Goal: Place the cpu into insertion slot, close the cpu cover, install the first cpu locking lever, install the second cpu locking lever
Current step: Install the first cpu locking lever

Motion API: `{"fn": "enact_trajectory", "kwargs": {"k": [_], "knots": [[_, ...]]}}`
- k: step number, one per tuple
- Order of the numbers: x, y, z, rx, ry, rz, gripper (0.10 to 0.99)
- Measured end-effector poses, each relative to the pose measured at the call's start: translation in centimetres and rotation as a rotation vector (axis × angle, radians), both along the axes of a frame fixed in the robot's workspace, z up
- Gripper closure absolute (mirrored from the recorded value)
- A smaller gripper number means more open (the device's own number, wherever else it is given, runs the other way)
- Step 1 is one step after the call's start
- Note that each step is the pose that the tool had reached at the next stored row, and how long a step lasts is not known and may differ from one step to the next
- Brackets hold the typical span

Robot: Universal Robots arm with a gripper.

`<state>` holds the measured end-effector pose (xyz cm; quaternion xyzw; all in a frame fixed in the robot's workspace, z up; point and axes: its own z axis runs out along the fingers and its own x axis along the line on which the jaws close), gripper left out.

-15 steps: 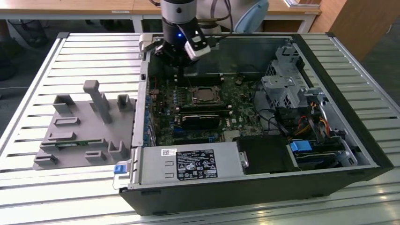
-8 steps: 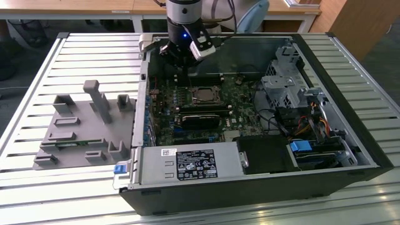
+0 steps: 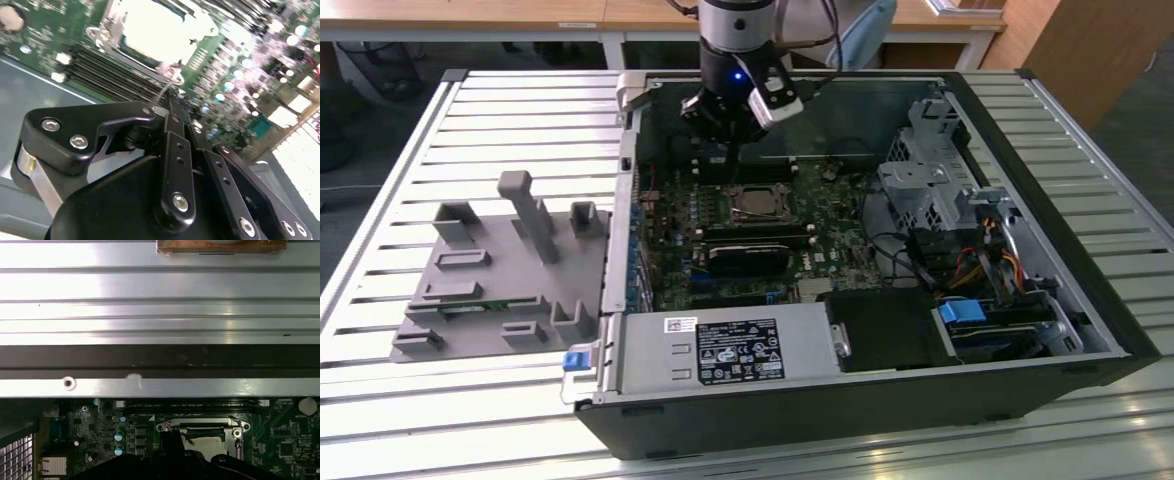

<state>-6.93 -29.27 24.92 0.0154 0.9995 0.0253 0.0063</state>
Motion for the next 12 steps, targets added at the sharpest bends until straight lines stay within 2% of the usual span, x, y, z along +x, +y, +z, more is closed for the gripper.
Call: {"fn": "enact_trajectory", "kwargs": {"k": [4,7,9,10,12], "knots": [[1.20,0.01,-0.07,0.000,0.0002,0.000,0.980],[1.39,0.00,-0.12,0.004,0.0002,0.000,0.980],[1.39,-0.03,-0.16,0.036,0.0002,0.000,0.980],[1.39,-0.05,-0.22,0.047,0.0000,0.000,0.980],[1.40,-0.07,-0.40,0.049,0.0000,0.000,0.980]]}}
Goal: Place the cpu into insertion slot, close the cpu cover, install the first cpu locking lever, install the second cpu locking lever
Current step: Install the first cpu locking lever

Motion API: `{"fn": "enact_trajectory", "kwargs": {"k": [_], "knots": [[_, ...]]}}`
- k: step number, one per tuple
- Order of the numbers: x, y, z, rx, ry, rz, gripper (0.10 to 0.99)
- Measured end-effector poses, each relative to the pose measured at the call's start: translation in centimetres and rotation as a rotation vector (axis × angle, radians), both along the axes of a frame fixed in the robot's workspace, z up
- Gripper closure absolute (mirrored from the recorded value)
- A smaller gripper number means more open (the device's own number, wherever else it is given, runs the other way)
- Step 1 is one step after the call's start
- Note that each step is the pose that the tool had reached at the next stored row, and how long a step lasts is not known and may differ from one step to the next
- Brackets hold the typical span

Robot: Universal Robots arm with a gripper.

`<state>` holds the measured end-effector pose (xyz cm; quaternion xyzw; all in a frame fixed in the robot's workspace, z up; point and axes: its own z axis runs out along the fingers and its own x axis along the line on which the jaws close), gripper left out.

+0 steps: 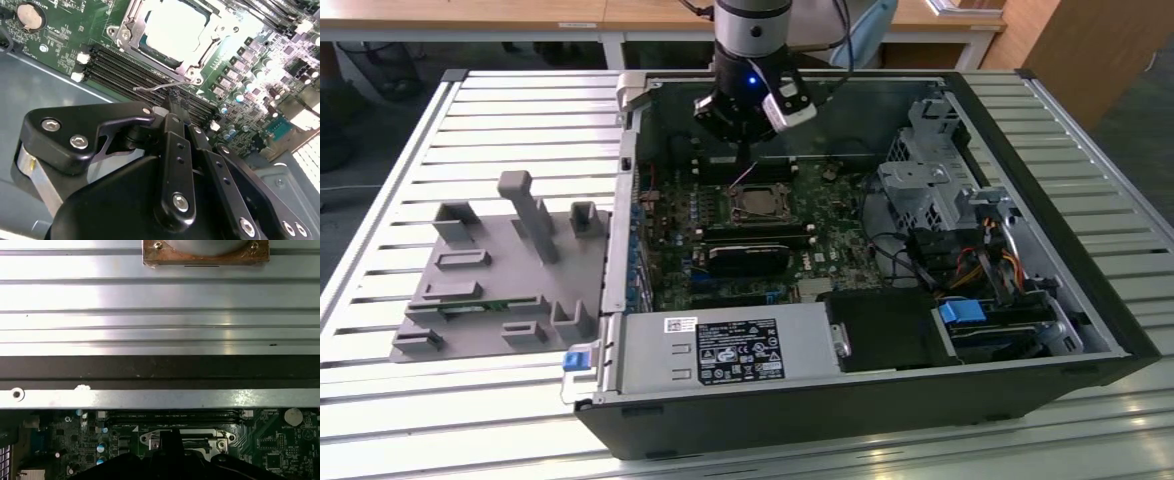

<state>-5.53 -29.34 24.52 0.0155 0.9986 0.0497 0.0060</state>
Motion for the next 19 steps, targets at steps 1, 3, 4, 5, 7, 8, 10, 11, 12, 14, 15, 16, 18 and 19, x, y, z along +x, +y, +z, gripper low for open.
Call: {"fn": "enact_trajectory", "kwargs": {"k": [1,3,4,5,7,8,10,11,12,14,15,16,18,19], "knots": [[0.01,-0.01,-0.10,0.000,0.0000,0.000,0.980],[0.08,-0.01,-0.31,0.001,-0.0004,0.000,0.980],[0.13,-0.01,-0.36,0.004,-0.0004,0.000,0.980],[0.18,-0.01,-0.39,0.009,-0.0001,0.002,0.980],[0.38,0.00,-0.48,0.014,-0.0004,0.007,0.980],[0.55,0.00,-0.50,0.014,-0.0004,0.010,0.980],[0.91,0.00,-0.56,0.014,-0.0003,0.014,0.980],[1.15,0.00,-0.59,0.014,-0.0003,0.015,0.980],[1.41,-0.01,-0.62,0.013,-0.0003,0.015,0.980],[1.72,-0.01,-0.71,0.014,-0.0003,0.015,0.980],[1.81,0.00,-0.76,0.014,-0.0003,0.015,0.980],[1.87,0.00,-0.82,0.013,-0.0002,0.015,0.980],[2.02,0.00,-0.96,0.014,-0.0003,0.015,0.980],[2.11,0.00,-1.03,0.013,-0.0003,0.015,0.980]]}}
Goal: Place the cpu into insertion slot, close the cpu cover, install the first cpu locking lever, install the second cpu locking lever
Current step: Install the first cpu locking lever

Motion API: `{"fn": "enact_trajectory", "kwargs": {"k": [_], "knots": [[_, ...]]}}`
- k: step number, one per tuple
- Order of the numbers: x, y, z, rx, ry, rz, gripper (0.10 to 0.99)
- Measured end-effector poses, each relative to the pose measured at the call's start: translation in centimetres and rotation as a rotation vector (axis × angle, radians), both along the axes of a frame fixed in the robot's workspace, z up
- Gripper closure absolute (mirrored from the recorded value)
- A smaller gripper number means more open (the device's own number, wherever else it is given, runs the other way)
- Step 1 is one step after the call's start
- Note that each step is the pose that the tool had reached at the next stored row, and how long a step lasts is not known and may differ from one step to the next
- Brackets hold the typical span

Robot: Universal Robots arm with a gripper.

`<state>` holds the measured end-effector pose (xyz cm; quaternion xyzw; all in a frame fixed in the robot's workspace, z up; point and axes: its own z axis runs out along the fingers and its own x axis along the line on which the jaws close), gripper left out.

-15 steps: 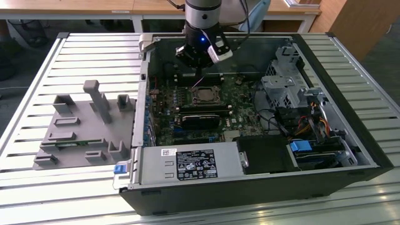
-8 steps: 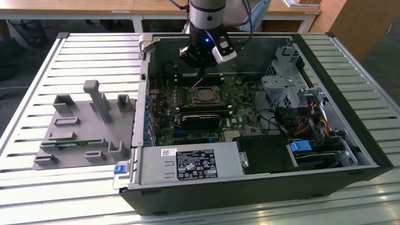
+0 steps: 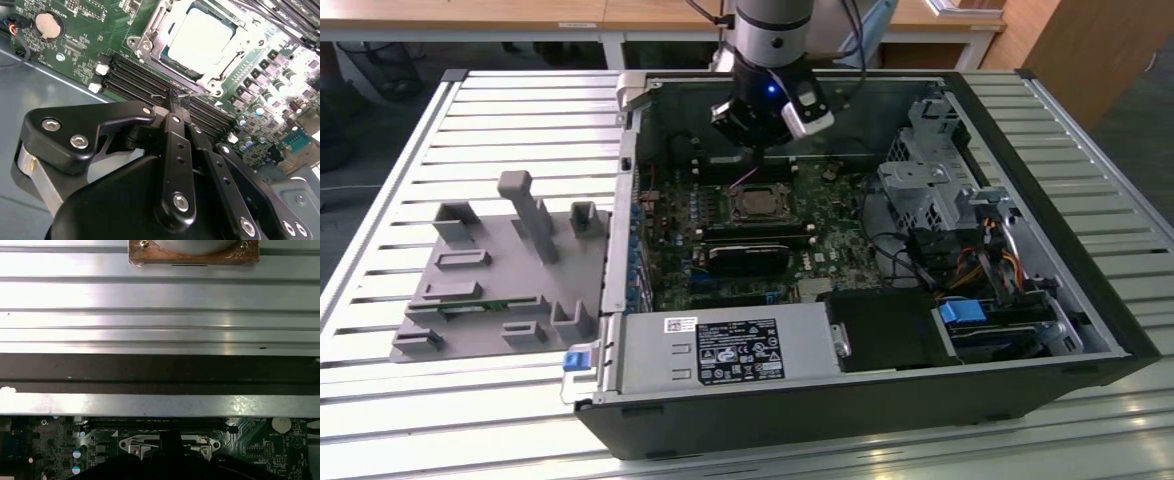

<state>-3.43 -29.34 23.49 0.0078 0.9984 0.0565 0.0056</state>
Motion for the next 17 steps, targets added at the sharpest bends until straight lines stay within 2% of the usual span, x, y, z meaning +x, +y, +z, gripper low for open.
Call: {"fn": "enact_trajectory", "kwargs": {"k": [7,17], "knots": [[1.10,0.00,-0.71,0.000,0.0000,0.000,0.980],[1.45,0.11,-1.78,0.000,0.0001,0.000,0.980]]}}
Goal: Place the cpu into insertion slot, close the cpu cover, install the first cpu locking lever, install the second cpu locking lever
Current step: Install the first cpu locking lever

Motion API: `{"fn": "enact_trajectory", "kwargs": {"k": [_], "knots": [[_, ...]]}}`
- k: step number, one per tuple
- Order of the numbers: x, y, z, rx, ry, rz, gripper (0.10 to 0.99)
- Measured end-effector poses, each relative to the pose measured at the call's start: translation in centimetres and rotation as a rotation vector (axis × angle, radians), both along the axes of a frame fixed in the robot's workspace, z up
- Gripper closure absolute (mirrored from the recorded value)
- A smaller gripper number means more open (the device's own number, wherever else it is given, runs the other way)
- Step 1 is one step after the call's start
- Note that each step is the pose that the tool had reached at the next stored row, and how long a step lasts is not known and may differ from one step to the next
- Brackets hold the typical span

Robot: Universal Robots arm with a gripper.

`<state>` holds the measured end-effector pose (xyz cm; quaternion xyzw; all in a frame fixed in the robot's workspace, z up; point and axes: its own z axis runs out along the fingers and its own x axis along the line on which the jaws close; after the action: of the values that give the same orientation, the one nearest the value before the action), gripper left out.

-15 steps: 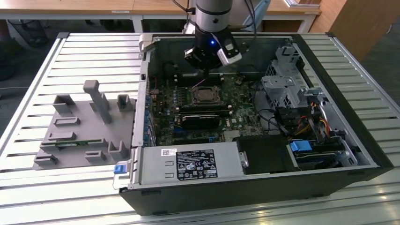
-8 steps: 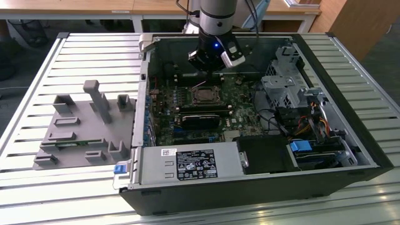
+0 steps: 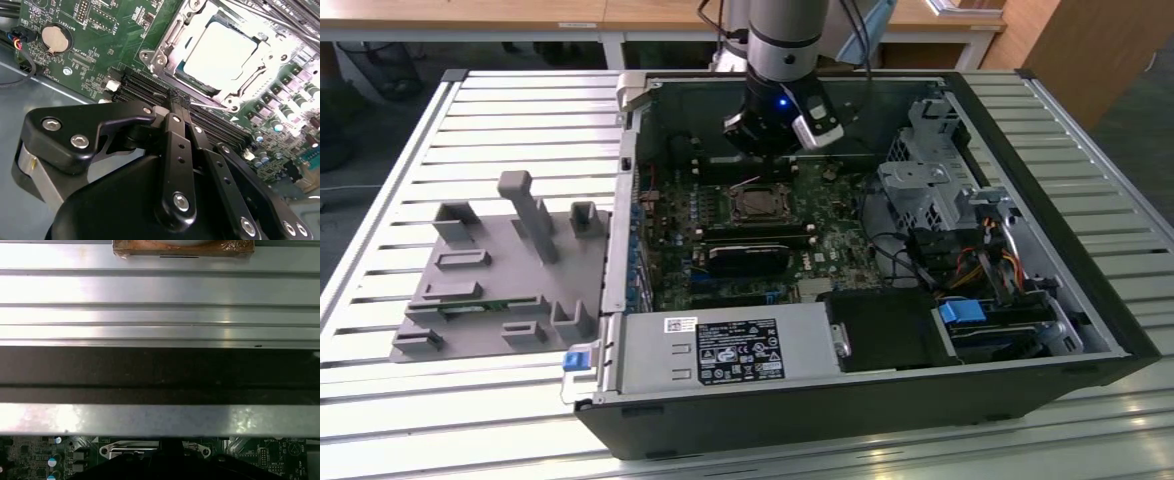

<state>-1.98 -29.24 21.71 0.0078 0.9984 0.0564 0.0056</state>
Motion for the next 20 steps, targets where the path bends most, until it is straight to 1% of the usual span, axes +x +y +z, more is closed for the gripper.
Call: {"fn": "enact_trajectory", "kwargs": {"k": [9,15,20], "knots": [[0.46,0.19,-0.86,0.000,0.0000,0.000,0.980],[0.50,0.19,-1.39,0.000,-0.0001,0.000,0.980],[0.50,0.19,-1.66,0.000,0.0000,0.000,0.980]]}}
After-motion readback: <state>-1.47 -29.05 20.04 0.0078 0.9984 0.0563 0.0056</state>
